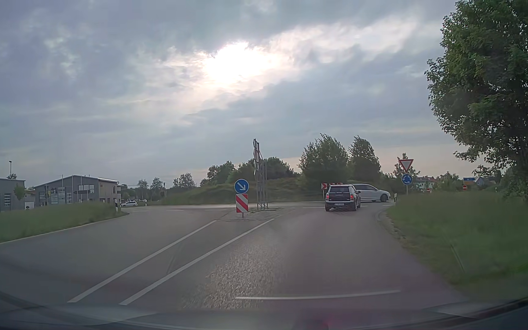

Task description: Follow the waypoints while adhering to traffic rules and regulations

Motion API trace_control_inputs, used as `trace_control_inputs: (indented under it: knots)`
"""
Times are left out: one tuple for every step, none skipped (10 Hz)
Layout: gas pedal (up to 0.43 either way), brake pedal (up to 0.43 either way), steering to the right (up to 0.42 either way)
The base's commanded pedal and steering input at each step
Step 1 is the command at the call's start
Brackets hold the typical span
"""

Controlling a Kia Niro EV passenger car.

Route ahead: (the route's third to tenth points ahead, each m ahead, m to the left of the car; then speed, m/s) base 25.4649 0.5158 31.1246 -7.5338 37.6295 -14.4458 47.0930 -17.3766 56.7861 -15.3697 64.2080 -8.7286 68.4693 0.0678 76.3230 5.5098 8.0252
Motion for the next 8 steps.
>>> trace_control_inputs:
  knots:
    - [0.000, 0.000, 0.039]
    - [0.000, 0.000, 0.040]
    - [0.000, 0.000, 0.040]
    - [0.000, 0.000, 0.041]
    - [0.000, 0.000, 0.042]
    - [0.000, 0.000, 0.042]
    - [0.000, 0.000, 0.044]
    - [0.000, 0.018, 0.047]
